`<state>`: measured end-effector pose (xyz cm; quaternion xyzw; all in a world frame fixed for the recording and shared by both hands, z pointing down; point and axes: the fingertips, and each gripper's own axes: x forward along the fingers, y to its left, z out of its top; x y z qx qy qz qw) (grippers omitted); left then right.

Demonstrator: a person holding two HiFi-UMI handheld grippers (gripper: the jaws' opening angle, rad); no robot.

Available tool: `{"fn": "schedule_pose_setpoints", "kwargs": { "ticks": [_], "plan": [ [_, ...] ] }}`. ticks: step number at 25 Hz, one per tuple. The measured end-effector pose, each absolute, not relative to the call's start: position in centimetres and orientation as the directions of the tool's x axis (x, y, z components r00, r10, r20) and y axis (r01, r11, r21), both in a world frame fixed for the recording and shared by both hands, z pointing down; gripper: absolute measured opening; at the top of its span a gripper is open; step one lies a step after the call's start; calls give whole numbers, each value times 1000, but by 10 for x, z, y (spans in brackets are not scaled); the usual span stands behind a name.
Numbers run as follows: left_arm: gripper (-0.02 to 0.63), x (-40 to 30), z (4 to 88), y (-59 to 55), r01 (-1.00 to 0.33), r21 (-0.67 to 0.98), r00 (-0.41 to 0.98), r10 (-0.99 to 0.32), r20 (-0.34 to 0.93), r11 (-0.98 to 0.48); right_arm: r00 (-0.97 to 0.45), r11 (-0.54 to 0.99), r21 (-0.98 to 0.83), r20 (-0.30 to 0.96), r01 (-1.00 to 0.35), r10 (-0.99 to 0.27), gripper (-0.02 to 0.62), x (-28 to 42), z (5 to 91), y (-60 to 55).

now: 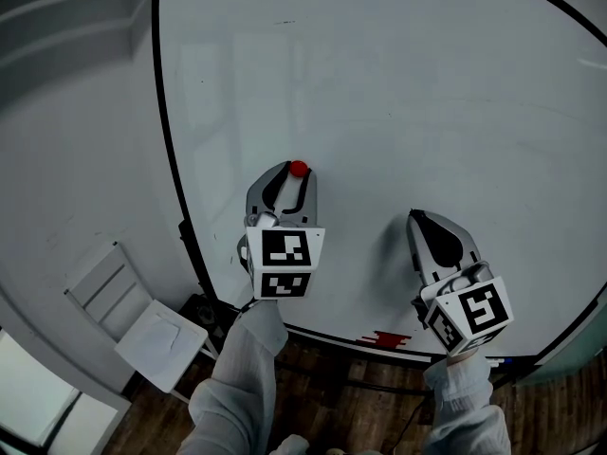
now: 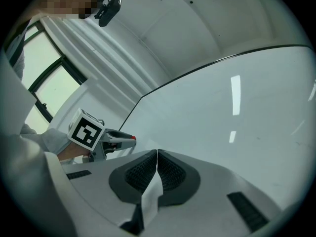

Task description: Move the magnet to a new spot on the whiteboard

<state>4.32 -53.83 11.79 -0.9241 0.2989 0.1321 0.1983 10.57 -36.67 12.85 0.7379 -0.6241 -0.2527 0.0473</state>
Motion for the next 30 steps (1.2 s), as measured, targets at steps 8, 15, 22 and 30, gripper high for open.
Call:
{"fn": "schedule_pose_setpoints", "kwargs": {
  "ticks": [8,15,22,30],
  "plan": [
    [126,44,119,-539,-611,-282,782,-509,-358,-740,103,-222,378,-310,-899,-945,28,108,133,-364],
    [157,43,120,-539,-630,-283,769,-528,-360,-724,105,-223,371,-313,-901,-944,28,108,135,-360],
    [202,42,125,-533,-608,-290,787,-510,-349,-739,110,-224,371,-305,-901,-946,28,106,139,-355],
    [203,38,127,-525,-586,-277,801,-492,-341,-762,116,-224,369,-291,-902,-950,28,105,144,-351]
  ]
}}
